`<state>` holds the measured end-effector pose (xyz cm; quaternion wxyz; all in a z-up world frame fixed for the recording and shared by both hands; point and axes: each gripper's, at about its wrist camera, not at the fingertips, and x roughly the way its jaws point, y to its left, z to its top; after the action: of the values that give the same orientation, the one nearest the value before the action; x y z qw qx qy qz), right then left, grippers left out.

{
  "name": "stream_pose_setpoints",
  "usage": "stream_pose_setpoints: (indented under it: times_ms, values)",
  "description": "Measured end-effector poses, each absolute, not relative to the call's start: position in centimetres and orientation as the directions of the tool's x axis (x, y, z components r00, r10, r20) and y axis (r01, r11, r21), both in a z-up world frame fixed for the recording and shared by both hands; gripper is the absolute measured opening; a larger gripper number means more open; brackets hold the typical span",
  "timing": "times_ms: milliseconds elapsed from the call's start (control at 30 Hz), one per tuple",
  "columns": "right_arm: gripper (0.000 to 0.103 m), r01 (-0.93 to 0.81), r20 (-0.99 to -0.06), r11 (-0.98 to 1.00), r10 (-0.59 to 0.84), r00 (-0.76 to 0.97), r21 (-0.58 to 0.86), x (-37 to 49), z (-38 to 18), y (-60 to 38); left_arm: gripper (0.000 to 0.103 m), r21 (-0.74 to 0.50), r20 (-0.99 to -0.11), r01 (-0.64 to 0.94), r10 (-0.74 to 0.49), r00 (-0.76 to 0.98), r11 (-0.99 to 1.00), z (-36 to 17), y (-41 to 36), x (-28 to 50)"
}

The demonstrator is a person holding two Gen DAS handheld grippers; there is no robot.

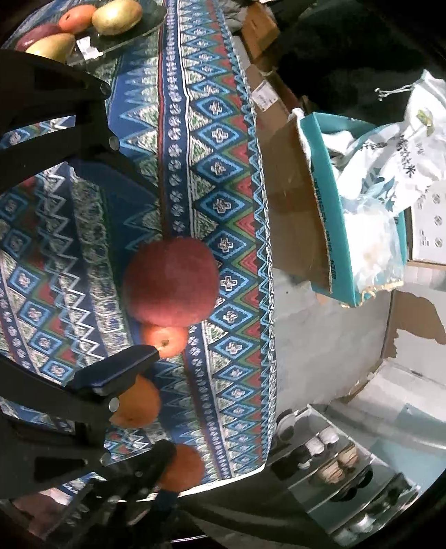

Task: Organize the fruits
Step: 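Grasp and lift the red apple with the left tool while the right tool lifts the orange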

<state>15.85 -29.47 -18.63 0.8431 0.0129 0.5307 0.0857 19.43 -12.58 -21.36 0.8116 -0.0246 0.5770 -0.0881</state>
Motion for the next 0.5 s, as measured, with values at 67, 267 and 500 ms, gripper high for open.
stream_pose_setpoints:
  times_ms: [67,267,500]
  values:
    - [0.047,-0.117,-0.894,0.984,0.168,0.416,0.131,15.9,-19.2,-29.7,0.085,-0.146,-0.937,0.094,-0.168,0.306,0.985,-22.2,-12.7,20.0]
    - [0.047,-0.101,-0.902,0.983,0.181,0.392,0.153,15.9,-21.1,-29.7,0.085,-0.186,-0.941,0.067,-0.198,0.274,0.98,-23.8,-12.8,21.1]
    - [0.047,-0.099,-0.908,0.983,0.179,0.38,0.152,16.0,-22.2,-29.9,0.085,-0.231,-0.939,0.04,-0.233,0.252,0.972,-25.7,-12.5,22.2]
